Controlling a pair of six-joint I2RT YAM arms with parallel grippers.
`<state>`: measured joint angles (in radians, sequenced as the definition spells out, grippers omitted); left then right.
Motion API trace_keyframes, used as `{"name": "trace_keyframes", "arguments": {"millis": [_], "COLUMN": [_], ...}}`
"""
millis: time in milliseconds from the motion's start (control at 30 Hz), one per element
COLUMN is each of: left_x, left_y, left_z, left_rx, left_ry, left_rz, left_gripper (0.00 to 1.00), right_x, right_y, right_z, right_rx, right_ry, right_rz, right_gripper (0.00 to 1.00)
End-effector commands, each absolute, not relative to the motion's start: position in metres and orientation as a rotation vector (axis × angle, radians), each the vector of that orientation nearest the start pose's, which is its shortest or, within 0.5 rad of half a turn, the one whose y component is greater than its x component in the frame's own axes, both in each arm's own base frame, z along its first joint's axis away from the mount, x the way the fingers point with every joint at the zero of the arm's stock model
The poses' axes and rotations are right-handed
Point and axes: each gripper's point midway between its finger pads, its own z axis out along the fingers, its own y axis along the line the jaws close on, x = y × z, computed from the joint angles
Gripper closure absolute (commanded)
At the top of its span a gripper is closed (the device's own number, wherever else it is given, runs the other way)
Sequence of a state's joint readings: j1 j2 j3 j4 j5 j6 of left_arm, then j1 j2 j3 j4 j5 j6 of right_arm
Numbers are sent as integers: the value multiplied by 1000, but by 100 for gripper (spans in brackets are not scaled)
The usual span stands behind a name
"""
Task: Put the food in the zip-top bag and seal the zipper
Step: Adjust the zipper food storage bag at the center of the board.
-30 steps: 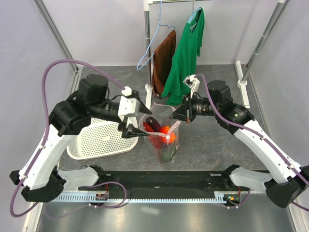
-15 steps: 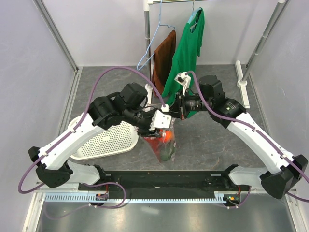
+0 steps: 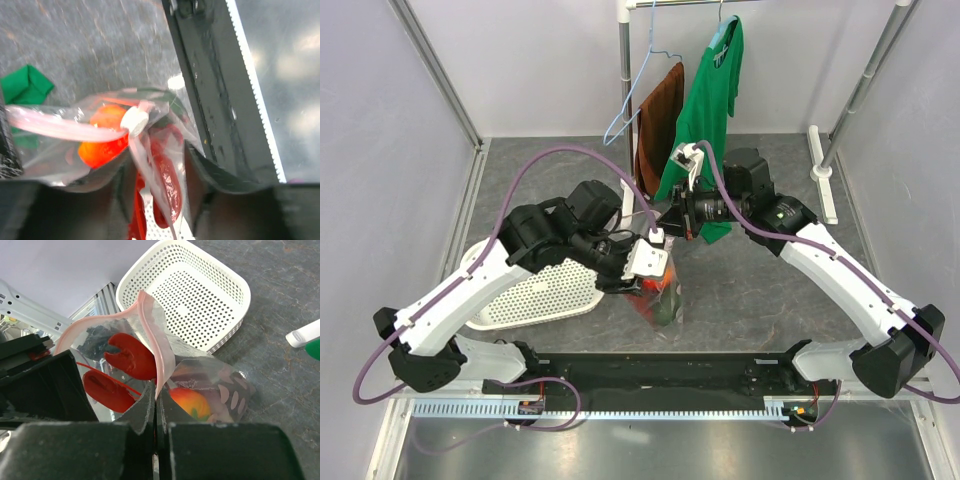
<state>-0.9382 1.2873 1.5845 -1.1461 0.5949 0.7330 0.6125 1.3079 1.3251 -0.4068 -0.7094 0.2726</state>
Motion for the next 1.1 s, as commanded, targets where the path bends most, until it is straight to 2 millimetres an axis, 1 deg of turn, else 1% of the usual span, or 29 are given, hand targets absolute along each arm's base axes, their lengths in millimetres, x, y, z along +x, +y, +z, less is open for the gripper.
{"name": "trace_keyframes", "arguments": {"millis": [0,33,67,100,167,200,267,333,367,467,500,533,567,600,633,667,700,733,767,800,833,867,900,933,967,1000,1033,1067], "left_x": [109,108,106,105,107,108,114,121,122,120,119,115,113,110,106,108,108,110,116,119,124,132,135,139,142,146,151,152], "left_y": [-267,-267,-268,-269,-268,-266,-261,-257,-256,-256,-258,-262,-266,-271,-276,-283,-286,-289,-294,-296,-297,-303,-303,-303,-304,-306,-306,-304], "left_z": [294,296,297,301,301,300,296,296,300,309,313,318,329,334,340,349,350,350,347,345,345,343,341,339,339,339,335,334], "left_rx": [1979,1974,1969,1960,1950,1951,1947,1925,1912,1891,1884,1873,1855,1827,1814,1784,1770,1745,1722,1691,1659,1621,1578,1561,1542,1510,1493,1483], "left_ry": [1385,1383,1384,1380,1397,1401,1410,1431,1431,1423,1414,1397,1371,1389,1374,1349,1349,1371,1375,1399,1413,1417,1462,1478,1488,1506,1528,1537], "left_rz": [-765,-771,-789,-794,-783,-770,-709,-677,-683,-718,-730,-773,-801,-847,-900,-919,-936,-946,-938,-939,-914,-903,-906,-889,-882,-878,-854,-847], "left_gripper": [58,67,69,69,54,44,42,43,45,60,72,81,89,98,98,98,98,98,98,98,98,98,98,98,98,98,98,98], "right_x": [228,229,230,232,234,234,234,232,232,231,232,233,235,238,238,240,243,244,245,247,249,249,246,249,250,243,245,241], "right_y": [314,315,316,317,318,320,321,320,320,319,319,323,325,329,333,337,340,341,341,338,333,327,319,307,299,287,274,266], "right_z": [364,364,364,365,367,370,370,371,369,365,367,368,369,371,374,377,385,389,392,403,405,402,410,406,407,413,410,411], "right_rx": [-903,-907,-907,-909,-917,-922,-929,-932,-936,-940,-938,-937,-929,-930,-932,-933,-929,-927,-923,-913,-905,-891,-878,-863,-848,-838,-827,-826], "right_ry": [1693,1689,1687,1679,1668,1662,1658,1654,1658,1660,1655,1646,1642,1635,1626,1616,1608,1598,1604,1581,1586,1620,1613,1645,1654,1643,1660,1662], "right_rz": [1245,1241,1241,1241,1241,1246,1248,1250,1250,1242,1241,1245,1249,1250,1252,1257,1268,1269,1264,1226,1203,1180,1158,1127,1112,1096,1068,1056], "right_gripper": [100,100,100,100,100,100,100,100,100,100,100,100,100,100,100,93,86,61,46,32,13,6,2,2,2,2,2,2]}}
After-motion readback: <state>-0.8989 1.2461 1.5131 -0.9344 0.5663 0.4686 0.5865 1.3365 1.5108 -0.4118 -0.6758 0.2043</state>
